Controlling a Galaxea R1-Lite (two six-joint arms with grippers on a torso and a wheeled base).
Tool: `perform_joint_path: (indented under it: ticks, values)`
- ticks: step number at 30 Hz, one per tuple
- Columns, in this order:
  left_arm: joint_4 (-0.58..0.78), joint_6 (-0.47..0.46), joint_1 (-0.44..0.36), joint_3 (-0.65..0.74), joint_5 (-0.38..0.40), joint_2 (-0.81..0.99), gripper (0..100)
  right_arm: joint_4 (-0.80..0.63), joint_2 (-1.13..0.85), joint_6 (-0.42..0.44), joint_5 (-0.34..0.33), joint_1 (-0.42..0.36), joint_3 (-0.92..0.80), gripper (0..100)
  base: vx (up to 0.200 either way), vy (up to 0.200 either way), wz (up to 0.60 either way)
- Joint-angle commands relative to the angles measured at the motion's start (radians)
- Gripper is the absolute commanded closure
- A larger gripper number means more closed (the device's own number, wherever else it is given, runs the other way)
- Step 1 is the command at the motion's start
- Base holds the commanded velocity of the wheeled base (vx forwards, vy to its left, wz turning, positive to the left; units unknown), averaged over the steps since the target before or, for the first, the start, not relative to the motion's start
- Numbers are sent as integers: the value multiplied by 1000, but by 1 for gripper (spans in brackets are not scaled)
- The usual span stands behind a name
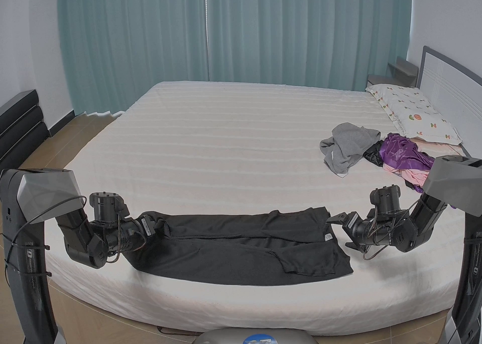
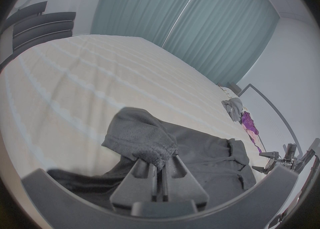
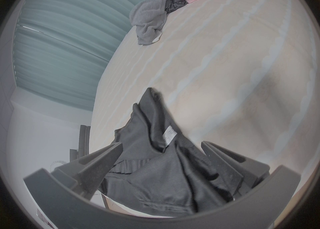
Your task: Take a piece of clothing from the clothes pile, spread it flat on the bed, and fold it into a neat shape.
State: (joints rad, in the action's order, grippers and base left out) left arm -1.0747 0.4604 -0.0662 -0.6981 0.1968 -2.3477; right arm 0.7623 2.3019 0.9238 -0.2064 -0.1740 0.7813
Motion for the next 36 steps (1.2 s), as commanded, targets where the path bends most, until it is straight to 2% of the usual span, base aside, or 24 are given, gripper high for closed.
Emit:
perform_joint_path:
  ticks: [1,13,19,22,23,28,36]
  values:
    - [1,20,-32,2,-30,34,100,0,1,0,-1,-1,0,0,0,-200,0]
    - [21,34,-116,-9,-80,79,100,2,1,-2,1,-2,-7,0,0,-200,0]
    - [153,34,-182,-72,-100,136,100,2,1,-2,1,-2,-7,0,0,-200,0]
    - [163,34,-184,-78,-100,139,100,2,1,-2,1,-2,-7,0,0,-200,0]
    - [206,34,-228,-118,-103,139,100,2,1,-2,1,-2,-7,0,0,-200,0]
    - [305,34,-294,-199,-152,136,100,2,1,-2,1,-2,-8,0,0,-200,0]
    - [467,34,-353,-357,-163,96,100,2,1,-3,1,-2,-10,0,0,-200,0]
